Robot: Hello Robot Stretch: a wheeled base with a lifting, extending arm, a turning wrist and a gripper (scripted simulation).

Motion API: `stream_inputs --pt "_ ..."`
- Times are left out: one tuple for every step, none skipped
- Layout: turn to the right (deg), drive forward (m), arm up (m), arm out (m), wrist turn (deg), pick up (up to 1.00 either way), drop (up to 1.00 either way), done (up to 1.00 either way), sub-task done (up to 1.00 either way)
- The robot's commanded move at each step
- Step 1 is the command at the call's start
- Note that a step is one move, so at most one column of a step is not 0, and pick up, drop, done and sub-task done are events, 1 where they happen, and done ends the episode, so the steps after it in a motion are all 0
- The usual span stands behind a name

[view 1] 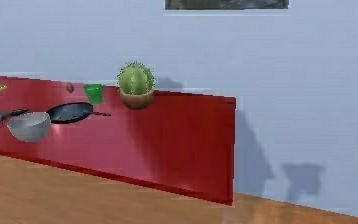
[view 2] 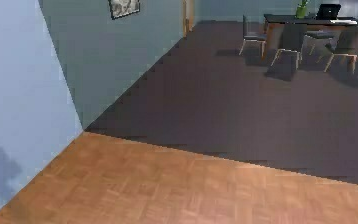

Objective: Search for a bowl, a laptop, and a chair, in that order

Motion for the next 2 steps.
stream_inputs --pt "-36.0 0.00 0.00 0.00 0.0 0.00 0.00 0.00 0.00" --pt "0.0 0.00 0.00 0.00 0.0 0.00 0.00 0.00 1.00"
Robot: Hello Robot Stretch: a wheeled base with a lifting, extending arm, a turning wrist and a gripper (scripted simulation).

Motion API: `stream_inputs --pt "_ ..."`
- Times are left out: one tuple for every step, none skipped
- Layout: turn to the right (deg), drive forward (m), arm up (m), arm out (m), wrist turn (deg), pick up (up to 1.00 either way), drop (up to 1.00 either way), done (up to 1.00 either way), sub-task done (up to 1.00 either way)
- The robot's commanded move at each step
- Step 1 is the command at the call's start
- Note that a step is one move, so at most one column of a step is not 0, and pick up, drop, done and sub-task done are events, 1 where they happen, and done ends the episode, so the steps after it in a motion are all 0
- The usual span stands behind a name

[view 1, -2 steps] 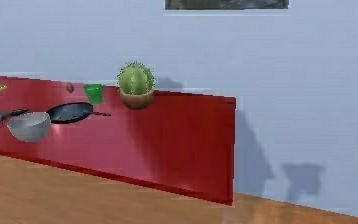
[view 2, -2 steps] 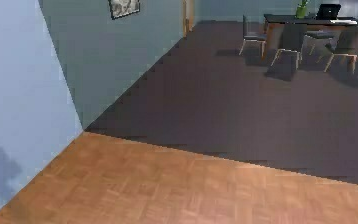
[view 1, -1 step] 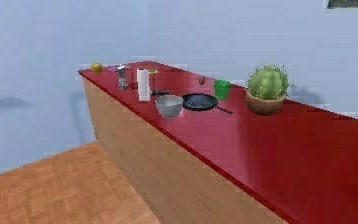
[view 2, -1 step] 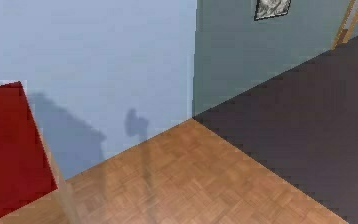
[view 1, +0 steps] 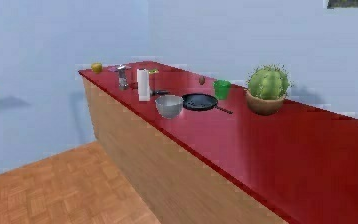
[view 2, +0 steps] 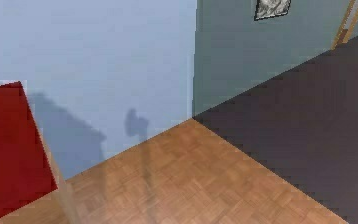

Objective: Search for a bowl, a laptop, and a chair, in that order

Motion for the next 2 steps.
stream_inputs --pt "45.0 0.00 0.00 0.00 0.0 0.00 0.00 0.00 0.00" --pt "45.0 0.00 0.00 0.00 0.0 0.00 0.00 0.00 0.00"
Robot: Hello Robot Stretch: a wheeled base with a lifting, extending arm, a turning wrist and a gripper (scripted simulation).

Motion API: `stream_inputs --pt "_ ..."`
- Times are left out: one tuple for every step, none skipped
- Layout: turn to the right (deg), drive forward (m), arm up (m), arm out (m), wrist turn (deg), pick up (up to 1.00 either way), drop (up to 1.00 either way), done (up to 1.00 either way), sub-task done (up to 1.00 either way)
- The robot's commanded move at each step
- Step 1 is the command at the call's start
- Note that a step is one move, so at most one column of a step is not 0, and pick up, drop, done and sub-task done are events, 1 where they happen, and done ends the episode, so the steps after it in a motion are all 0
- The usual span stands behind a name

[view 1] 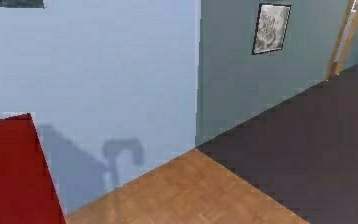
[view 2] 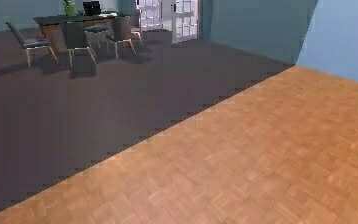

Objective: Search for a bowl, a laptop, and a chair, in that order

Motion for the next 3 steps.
stream_inputs --pt "45.0 0.00 0.00 0.00 0.0 0.00 0.00 0.00 0.00" --pt "0.0 0.25 0.00 0.00 0.0 0.00 0.00 0.00 0.00" --pt "0.0 1.00 0.00 0.00 0.0 0.00 0.00 0.00 0.00"
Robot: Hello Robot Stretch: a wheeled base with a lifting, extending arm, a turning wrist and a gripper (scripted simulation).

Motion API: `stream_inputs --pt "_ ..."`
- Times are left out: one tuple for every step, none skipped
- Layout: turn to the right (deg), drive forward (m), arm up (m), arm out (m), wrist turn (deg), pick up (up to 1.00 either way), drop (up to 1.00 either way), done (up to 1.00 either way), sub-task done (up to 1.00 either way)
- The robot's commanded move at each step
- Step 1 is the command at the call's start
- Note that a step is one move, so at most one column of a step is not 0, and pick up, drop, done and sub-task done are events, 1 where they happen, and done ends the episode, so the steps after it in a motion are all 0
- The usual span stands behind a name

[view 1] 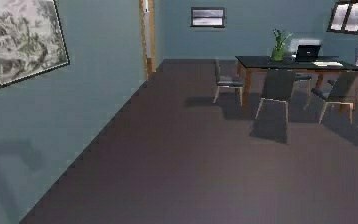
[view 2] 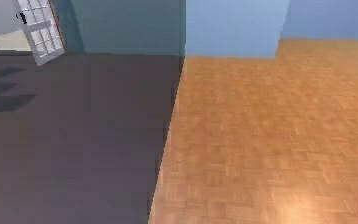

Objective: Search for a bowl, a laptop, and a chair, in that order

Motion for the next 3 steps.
stream_inputs --pt "0.0 1.00 0.00 0.00 0.0 0.00 0.00 0.00 0.00" --pt "0.0 1.00 0.00 0.00 0.0 0.00 0.00 0.00 0.00" --pt "0.0 1.00 0.00 0.00 0.0 0.00 0.00 0.00 0.00"
